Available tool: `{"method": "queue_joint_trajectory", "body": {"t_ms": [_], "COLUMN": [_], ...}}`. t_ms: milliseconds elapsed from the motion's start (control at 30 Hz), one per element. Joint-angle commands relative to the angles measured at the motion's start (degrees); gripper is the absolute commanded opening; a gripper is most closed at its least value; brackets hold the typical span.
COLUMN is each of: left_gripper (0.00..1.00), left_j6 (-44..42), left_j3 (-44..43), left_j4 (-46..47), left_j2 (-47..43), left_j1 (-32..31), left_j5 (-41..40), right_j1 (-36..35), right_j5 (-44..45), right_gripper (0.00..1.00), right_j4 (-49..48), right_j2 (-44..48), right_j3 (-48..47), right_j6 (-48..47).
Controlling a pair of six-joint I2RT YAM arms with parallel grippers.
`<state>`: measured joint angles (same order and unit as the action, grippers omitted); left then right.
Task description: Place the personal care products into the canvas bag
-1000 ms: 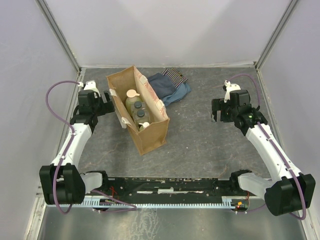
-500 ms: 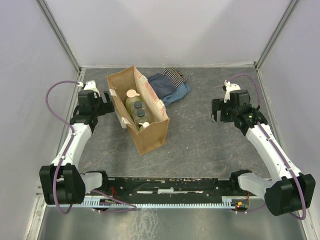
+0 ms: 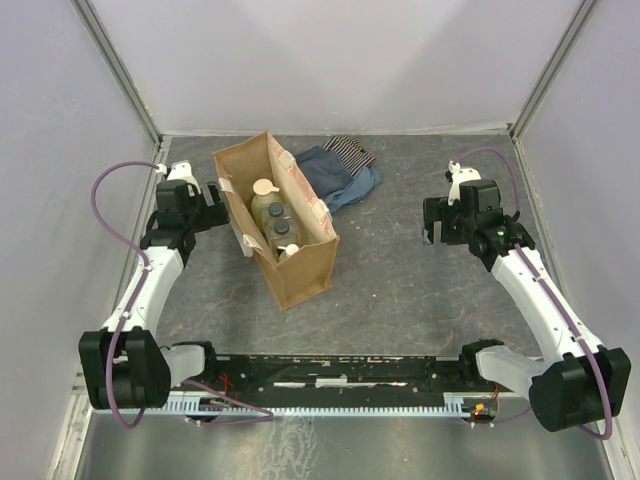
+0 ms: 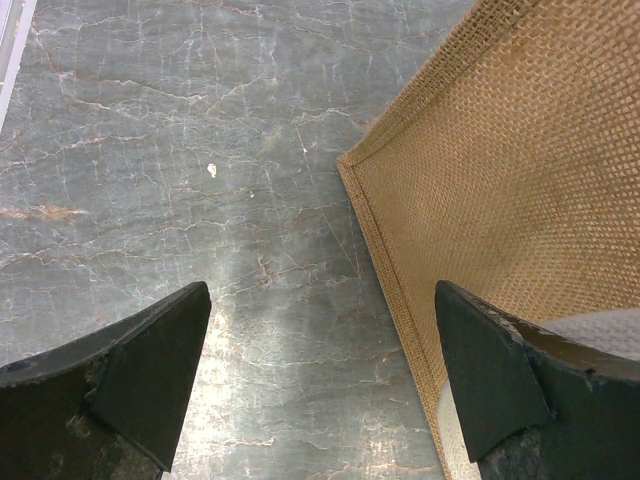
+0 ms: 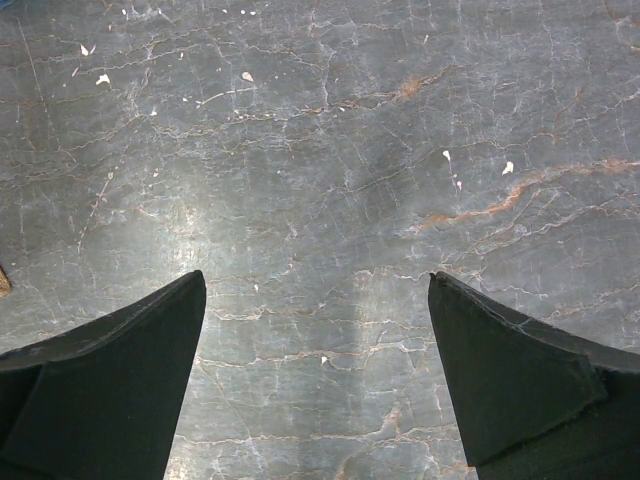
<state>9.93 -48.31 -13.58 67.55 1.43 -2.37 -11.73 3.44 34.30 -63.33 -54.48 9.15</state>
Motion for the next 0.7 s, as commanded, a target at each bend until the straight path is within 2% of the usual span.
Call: {"method": "queue_joint_trajectory", "body": {"t_ms": [0, 667], "left_gripper": [1.00, 1.00], "left_j6": [-2.4, -2.2], "left_j3": [-1.7, -1.8], "left_j4": [1.1, 0.9], "left_j2": [-0.9, -0.1], "left_j1": [0.1, 0.2], "left_j5": [1.1, 1.6], "right_j1": [0.2, 0.3], "right_j5": [-0.2, -0.9], "right_gripper": [1.00, 1.00], "right_j4": [-1.2, -1.3], "right_j2": [0.3, 0.3], "right_j3": [-0.7, -0.7], "right_j6": [-0.7, -0.9]}}
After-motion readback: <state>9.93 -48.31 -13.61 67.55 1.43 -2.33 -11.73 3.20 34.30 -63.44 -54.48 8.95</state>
